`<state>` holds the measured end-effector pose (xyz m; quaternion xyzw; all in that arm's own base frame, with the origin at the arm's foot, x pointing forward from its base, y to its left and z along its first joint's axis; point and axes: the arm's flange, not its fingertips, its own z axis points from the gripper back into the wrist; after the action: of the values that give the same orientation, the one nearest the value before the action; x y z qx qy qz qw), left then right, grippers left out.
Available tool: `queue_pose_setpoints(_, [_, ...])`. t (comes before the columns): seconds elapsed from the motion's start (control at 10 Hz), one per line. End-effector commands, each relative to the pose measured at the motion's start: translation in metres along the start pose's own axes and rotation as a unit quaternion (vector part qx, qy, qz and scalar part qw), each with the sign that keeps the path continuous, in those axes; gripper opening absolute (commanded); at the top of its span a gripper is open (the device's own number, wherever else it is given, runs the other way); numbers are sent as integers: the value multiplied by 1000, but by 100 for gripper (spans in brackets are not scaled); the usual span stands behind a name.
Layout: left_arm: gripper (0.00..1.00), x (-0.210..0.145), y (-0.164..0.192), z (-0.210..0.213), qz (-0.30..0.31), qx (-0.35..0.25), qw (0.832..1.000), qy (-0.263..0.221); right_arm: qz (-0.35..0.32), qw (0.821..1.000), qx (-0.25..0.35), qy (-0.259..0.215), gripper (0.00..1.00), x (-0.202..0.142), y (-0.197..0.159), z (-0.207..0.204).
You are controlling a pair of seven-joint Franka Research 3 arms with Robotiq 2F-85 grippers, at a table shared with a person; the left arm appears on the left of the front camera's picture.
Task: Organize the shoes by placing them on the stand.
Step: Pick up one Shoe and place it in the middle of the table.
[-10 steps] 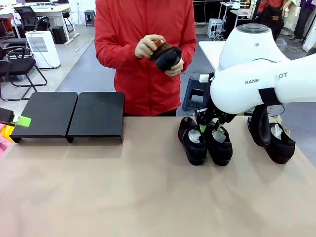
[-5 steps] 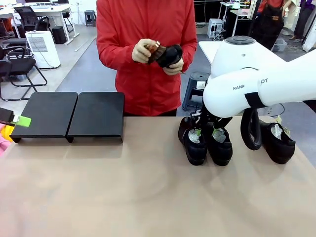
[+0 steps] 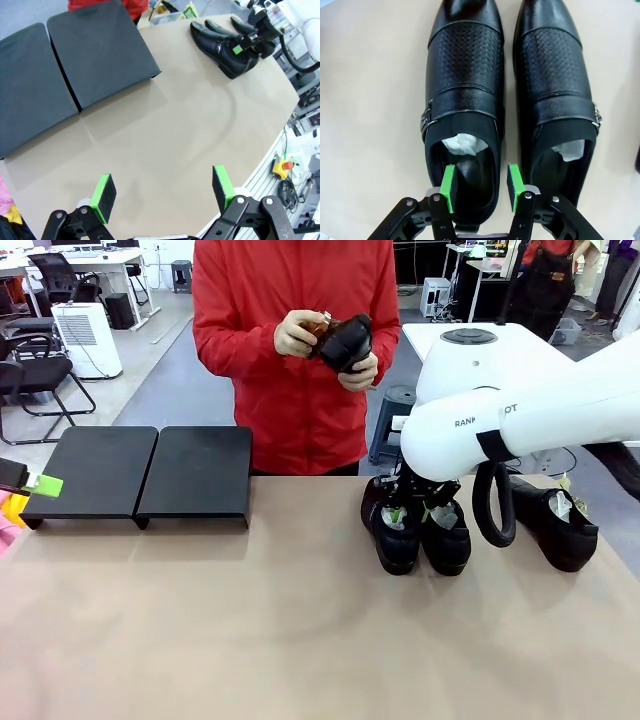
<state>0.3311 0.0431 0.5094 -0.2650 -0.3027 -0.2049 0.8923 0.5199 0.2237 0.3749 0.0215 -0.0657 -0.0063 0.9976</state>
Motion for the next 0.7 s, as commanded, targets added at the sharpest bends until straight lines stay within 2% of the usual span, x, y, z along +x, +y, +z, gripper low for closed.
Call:
queue_pose_setpoints(0.0, [100, 1, 2, 0, -4, -9, 1000, -5, -17, 1000, -7, -3, 54, 9, 7, -1])
queue_pose_setpoints(0.6, [100, 1, 2, 0, -4, -9, 1000, -5, -9, 1000, 3, 19, 54, 12, 3, -25])
